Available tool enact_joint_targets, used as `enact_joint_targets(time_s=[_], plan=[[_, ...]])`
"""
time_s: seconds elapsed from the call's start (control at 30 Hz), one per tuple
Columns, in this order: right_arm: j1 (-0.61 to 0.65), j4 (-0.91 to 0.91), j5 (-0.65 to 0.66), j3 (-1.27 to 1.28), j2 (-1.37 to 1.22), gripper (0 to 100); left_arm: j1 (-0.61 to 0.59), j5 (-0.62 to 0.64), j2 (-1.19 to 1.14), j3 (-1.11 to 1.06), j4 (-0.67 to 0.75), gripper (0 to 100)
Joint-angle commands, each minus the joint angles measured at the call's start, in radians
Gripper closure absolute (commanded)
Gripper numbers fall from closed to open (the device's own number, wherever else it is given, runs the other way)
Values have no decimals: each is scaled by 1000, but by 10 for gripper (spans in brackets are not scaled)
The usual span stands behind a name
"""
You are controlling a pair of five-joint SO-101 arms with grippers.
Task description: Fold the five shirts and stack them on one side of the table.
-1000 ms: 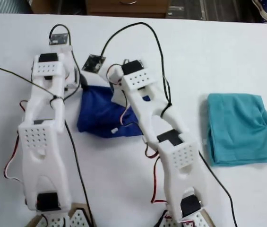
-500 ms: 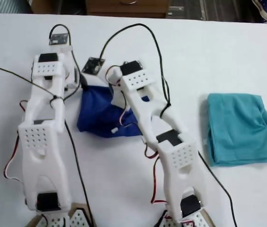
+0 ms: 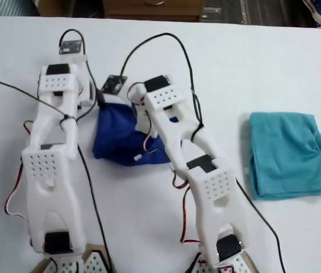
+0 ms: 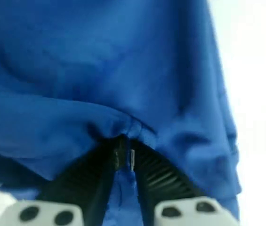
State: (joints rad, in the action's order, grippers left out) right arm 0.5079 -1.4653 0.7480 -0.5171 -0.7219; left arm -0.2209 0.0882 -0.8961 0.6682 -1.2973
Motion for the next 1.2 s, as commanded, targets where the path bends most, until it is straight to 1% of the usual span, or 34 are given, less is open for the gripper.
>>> enact_joint_targets(time_s=[0.0,0.17,0.37,0.63,0.87,0.97,1.17], plan=[[-1,-50,-6,-9,122,976,-43,11,-2,22,31,736],[-2,-110,-6,-8,191,977,-43,11,-2,22,31,736],[-2,-196,-6,-8,200,977,-43,11,-2,22,31,736],[-1,-234,-6,14,211,977,-43,11,-2,22,31,736],[-1,-225,-3,252,383,977,-43,11,-2,22,31,736],[-1,-217,37,365,472,977,-43,11,-2,22,31,736],[-1,-125,51,545,624,977,-43,11,-2,22,31,736]])
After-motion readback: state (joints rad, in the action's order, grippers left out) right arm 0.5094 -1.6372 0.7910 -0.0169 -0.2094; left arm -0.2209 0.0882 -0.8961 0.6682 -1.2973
